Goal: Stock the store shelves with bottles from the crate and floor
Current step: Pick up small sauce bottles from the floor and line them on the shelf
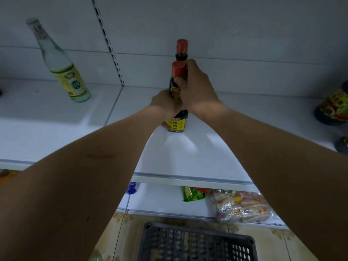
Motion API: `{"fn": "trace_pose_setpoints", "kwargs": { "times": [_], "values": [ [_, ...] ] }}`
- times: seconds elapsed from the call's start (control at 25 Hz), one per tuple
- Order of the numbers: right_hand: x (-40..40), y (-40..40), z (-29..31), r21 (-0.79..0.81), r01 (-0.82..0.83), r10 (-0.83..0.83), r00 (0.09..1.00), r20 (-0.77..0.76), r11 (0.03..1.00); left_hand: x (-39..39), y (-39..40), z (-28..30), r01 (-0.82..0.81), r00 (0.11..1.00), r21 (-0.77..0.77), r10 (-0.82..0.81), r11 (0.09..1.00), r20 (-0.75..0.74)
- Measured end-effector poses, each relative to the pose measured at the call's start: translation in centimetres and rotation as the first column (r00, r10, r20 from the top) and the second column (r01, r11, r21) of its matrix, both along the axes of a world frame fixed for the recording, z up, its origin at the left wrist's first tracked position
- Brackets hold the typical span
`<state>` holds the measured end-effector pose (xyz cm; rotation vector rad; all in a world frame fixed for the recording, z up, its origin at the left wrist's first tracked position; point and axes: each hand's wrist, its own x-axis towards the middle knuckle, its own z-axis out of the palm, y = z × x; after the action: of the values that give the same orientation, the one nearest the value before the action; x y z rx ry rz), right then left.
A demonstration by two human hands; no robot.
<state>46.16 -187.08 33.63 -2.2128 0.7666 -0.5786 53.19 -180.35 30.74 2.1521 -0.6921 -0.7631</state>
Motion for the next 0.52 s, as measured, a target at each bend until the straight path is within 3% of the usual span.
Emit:
{"fn": "trace_pose_setpoints", "kwargs": {
  "times": [0.28, 0.36, 0.44, 0.52],
  "values": [
    [-3.1, 0.7, -0.4, 0.102, 0.067, -0.069, 0.997, 0.020, 0.992, -1.4, 1.4, -2.3, -0.116, 0.987, -0.048, 0.110, 0.992, -0.116],
    [-6.0, 1.3, -1.4, 0.093, 0.135, -0.143, 0.986, 0.086, 0.986, -3.2, 2.9, -4.2, -0.205, 0.979, -0.049, 0.205, 0.977, -0.018],
    [-9.4, 2.1, -2.7, 0.110, 0.199, -0.212, 0.971, 0.115, 0.974, -6.3, 5.1, -6.7, -0.244, 0.942, -0.142, 0.269, 0.959, 0.202],
    [-12.5, 2.8, -4.1, 0.125, 0.217, -0.227, 0.971, 0.075, 0.968, -9.8, 6.9, -8.4, -0.215, 0.907, -0.247, 0.287, 0.945, 0.309]
  ]
}}
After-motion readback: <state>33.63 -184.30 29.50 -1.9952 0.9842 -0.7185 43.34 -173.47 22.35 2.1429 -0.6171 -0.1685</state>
